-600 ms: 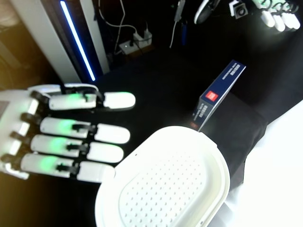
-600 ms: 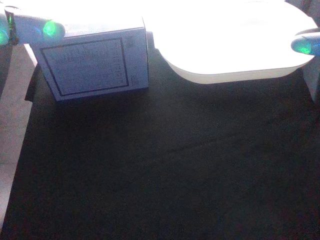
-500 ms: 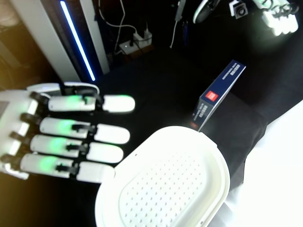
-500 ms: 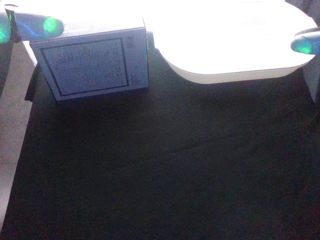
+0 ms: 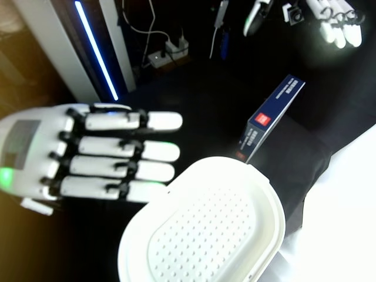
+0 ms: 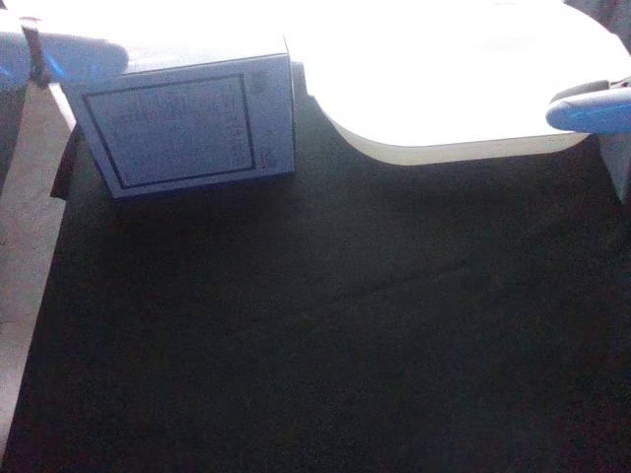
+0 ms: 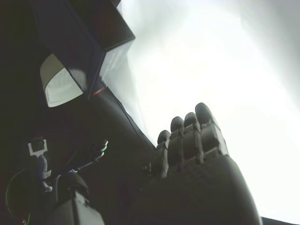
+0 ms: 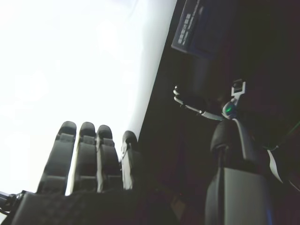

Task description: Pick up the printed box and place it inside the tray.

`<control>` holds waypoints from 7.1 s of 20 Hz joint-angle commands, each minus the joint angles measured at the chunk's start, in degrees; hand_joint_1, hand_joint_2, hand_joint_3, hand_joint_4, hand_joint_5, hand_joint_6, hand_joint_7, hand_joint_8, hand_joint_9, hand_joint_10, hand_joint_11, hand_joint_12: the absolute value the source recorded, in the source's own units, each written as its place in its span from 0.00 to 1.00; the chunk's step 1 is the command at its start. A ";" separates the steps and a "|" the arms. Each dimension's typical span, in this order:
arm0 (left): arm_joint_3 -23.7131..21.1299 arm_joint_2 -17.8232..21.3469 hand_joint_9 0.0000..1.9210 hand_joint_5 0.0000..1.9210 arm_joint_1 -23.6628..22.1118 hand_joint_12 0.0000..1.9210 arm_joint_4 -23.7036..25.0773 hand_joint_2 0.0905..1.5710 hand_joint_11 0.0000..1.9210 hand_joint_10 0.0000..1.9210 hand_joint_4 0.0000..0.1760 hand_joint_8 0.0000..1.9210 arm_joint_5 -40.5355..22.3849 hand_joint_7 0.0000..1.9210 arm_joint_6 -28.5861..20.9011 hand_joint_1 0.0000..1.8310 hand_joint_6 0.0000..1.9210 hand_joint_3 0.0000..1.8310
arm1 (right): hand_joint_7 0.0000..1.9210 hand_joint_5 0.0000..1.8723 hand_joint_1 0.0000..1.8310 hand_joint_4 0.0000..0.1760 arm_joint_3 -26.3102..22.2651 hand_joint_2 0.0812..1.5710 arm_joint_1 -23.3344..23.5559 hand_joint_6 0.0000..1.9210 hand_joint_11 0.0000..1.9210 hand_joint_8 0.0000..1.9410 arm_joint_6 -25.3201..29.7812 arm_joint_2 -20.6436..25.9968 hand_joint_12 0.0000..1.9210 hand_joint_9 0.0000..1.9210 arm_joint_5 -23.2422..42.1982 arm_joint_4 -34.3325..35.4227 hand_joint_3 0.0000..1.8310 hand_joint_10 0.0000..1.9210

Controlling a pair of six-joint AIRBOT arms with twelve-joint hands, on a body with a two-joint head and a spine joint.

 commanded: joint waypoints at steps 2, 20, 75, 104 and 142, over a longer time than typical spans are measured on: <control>1.87 -0.77 0.05 0.00 -2.57 0.14 -0.99 0.55 0.00 0.00 0.11 0.00 -1.95 0.06 0.07 0.13 0.00 0.00 | 0.00 0.00 0.40 0.82 0.15 0.52 0.87 0.00 0.00 0.00 0.21 -0.04 0.00 0.00 6.44 1.35 0.01 0.00; 12.11 -13.28 0.04 0.00 -8.14 0.05 9.47 0.40 0.00 0.00 0.00 0.00 25.01 0.04 0.31 0.20 0.00 0.00 | 0.00 0.00 0.38 1.00 0.07 0.47 0.87 0.00 0.00 0.00 0.21 -1.22 0.00 0.00 6.45 0.60 0.00 0.00; 9.32 -16.73 0.70 0.49 2.05 0.47 -2.31 0.67 0.58 0.14 0.00 0.44 -16.09 0.61 -10.13 0.70 0.46 0.00 | 0.00 0.00 0.42 1.00 3.21 0.45 -2.09 0.00 0.00 0.00 6.26 -20.60 0.86 0.11 23.93 16.03 0.00 0.03; 10.06 -23.22 0.40 0.39 6.38 0.41 -1.72 0.76 0.38 0.35 0.00 0.30 -25.28 0.38 -16.93 0.63 0.67 0.00 | 0.64 0.58 0.71 0.00 5.45 0.64 -2.09 0.34 0.57 0.39 6.58 -22.43 0.63 0.65 23.58 18.47 0.00 0.38; -1.03 -8.74 0.03 0.03 21.01 0.00 -11.71 0.59 0.00 0.00 0.59 0.00 -39.42 0.12 -13.07 0.00 0.00 0.00 | 0.53 0.59 0.66 0.00 -5.45 0.66 6.17 0.37 0.63 0.79 -31.94 -5.59 0.97 0.63 6.73 11.85 0.00 0.87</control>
